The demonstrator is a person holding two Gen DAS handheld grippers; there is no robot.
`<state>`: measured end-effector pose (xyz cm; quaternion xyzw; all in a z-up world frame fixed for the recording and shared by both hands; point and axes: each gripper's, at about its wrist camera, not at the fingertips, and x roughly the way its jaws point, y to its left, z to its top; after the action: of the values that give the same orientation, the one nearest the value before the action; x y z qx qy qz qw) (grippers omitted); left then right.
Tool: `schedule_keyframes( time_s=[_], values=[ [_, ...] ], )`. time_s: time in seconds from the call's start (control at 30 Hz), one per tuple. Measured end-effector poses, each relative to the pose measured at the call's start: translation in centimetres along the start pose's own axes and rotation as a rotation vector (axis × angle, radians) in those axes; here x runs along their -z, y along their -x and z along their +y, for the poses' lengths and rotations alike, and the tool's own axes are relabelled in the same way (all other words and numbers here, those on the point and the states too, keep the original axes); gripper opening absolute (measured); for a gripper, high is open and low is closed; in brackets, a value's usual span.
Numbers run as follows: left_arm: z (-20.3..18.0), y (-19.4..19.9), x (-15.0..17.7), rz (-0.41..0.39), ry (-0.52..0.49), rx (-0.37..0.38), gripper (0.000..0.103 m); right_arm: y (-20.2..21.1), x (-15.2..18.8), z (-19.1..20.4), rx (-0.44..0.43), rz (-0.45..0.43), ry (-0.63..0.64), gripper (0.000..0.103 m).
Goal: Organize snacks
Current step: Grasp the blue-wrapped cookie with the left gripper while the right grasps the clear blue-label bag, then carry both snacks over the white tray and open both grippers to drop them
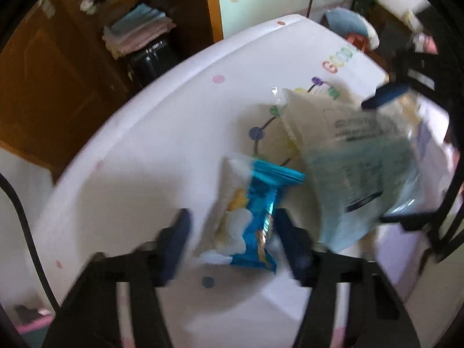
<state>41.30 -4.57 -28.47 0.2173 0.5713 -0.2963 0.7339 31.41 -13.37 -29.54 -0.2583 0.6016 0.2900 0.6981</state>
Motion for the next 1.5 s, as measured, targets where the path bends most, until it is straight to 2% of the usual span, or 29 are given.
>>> schedule_keyframes(
  time_s=[0.03, 0.13, 0.4, 0.57, 0.7, 0.9, 1.17, 1.37, 1.5],
  values=[
    [0.0, 0.1, 0.0, -0.004, 0.014, 0.006, 0.033, 0.1, 0.1, 0.1, 0.006, 0.0, -0.024, 0.101],
    [-1.0, 0.4, 0.3, -0.007, 0.033, -0.036, 0.028, 0.8, 0.6, 0.6, 0.024, -0.014, -0.058, 0.092],
    [-0.2, 1.7, 1.3, 0.024, 0.195, -0.079, 0.025, 2.5, 1.6, 2.0, -0.011, -0.04, -0.126, 0.085],
    [-1.3, 6.8, 2.6, -0.039, 0.236, -0.09, 0.025, 5.4, 2.1, 1.5, 0.026, -0.094, -0.181, 0.084],
    [-2.4, 12.0, 3.5, -0.092, 0.25, -0.106, 0.025, 10.5, 2.7, 2.4, 0.083, -0.156, -0.192, 0.084],
    [-5.6, 21.6, 7.0, -0.175, 0.282, -0.152, 0.025, 18.4, 5.0, 5.0, 0.161, -0.245, -0.183, 0.084],
    [-11.8, 32.1, 13.8, -0.268, 0.324, -0.246, 0.025, 28.0, 10.0, 9.5, 0.177, -0.337, -0.284, 0.084],
    [-16.3, 35.7, 18.7, -0.304, 0.391, -0.293, 0.026, 32.3, 14.6, 14.3, 0.087, -0.42, -0.388, 0.085],
    [-18.9, 36.2, 21.8, -0.318, 0.447, -0.271, 0.026, 32.8, 16.8, 17.2, 0.06, -0.431, -0.434, 0.085]
  ],
)
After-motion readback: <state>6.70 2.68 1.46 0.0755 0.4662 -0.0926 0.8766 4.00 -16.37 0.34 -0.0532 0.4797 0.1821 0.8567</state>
